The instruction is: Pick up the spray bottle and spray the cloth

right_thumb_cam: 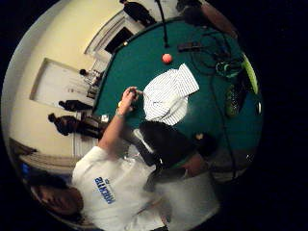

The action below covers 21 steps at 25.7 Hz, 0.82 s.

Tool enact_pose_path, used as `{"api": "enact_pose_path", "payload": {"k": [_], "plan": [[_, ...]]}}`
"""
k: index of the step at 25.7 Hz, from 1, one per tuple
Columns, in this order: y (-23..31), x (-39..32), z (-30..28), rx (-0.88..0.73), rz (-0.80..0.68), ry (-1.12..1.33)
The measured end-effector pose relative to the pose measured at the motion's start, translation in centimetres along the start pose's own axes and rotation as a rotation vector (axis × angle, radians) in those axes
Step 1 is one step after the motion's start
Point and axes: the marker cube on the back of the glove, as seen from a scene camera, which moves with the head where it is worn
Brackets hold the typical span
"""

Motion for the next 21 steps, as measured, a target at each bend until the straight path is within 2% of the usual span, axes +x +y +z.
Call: {"api": "enact_pose_path", "payload": {"k": [14,21], "plan": [[2.0,11.2,1.7,0.143,0.121,-0.259],[3.1,15.1,4.1,0.184,0.192,-0.514]]}}
